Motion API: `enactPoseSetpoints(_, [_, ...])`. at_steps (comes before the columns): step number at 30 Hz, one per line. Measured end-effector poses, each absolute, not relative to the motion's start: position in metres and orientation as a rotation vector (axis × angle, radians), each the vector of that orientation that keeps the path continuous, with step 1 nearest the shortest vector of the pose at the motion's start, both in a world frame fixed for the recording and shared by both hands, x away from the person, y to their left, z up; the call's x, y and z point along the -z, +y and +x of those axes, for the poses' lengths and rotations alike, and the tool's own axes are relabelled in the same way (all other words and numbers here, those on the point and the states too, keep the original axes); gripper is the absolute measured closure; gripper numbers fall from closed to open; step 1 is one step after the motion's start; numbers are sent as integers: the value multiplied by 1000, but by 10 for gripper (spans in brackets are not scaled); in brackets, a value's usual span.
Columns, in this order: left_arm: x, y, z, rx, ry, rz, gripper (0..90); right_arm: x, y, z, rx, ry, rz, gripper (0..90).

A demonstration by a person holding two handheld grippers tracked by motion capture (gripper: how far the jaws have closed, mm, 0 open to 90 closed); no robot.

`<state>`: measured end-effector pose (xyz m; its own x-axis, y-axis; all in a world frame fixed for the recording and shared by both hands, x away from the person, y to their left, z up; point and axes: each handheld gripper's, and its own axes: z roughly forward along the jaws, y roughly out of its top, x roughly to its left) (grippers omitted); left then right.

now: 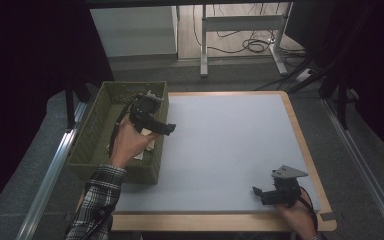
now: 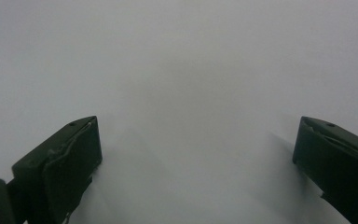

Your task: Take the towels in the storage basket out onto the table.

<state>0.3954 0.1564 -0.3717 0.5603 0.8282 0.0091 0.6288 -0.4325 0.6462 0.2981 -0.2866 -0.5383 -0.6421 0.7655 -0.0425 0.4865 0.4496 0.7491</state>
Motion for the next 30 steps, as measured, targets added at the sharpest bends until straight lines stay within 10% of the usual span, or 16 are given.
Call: enactPoseSetpoints(30, [451,242,449,-327,1471,2203,19,538,-287,298,-1024,2330,1058,11])
